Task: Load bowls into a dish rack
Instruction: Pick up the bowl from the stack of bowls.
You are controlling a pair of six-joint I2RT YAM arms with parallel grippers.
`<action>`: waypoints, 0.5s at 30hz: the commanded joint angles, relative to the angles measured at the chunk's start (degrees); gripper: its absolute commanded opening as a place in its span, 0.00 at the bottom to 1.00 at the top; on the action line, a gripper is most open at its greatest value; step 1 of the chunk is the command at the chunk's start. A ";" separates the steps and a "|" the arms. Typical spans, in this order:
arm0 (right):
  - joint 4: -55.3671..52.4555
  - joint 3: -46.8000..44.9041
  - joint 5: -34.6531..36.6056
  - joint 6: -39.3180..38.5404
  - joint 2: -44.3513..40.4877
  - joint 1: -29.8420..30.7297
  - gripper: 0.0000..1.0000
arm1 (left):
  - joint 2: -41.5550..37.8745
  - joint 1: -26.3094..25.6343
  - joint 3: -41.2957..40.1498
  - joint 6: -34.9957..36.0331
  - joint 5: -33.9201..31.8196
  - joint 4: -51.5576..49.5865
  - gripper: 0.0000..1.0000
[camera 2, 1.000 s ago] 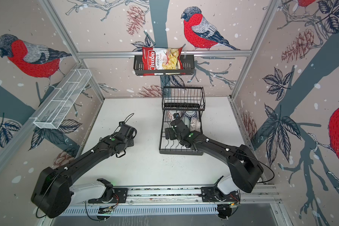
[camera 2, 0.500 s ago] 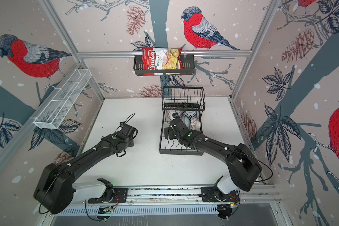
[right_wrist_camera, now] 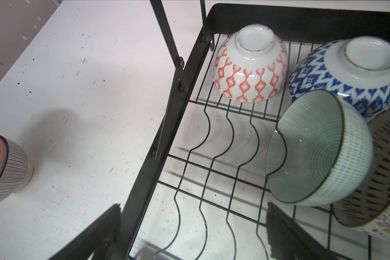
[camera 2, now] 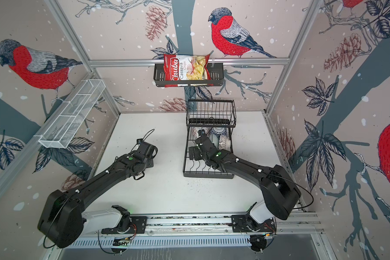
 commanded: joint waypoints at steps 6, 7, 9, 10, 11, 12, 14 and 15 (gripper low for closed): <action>1.47 -0.12 -0.36 -0.75 -0.14 0.04 1.00 | -1.08 0.14 3.82 1.76 1.82 0.27 0.00; 1.95 -0.47 -0.53 -0.86 -0.43 0.02 1.00 | -1.32 0.14 4.07 2.15 2.43 0.76 0.00; 3.03 -1.29 -1.07 -1.13 -1.10 0.02 1.00 | -1.90 0.13 4.62 2.43 3.92 1.56 0.00; 3.85 -1.87 -1.43 -1.19 -1.58 0.02 0.99 | -2.25 0.17 4.77 2.40 4.86 2.13 0.00; 4.59 -2.45 -1.86 -1.29 -2.02 0.04 0.99 | -2.55 0.11 5.00 2.62 5.73 2.64 0.00; 5.54 -2.99 -2.33 -1.38 -2.43 0.02 0.99 | -2.90 0.11 5.19 2.92 6.79 3.24 0.00; 7.21 -4.22 -3.31 -1.65 -3.45 0.02 0.99 | -3.63 0.16 5.21 4.09 9.00 4.91 0.00; 8.12 -4.80 -3.80 -1.65 -3.87 0.03 1.00 | -4.00 0.12 5.39 4.06 9.98 5.65 0.00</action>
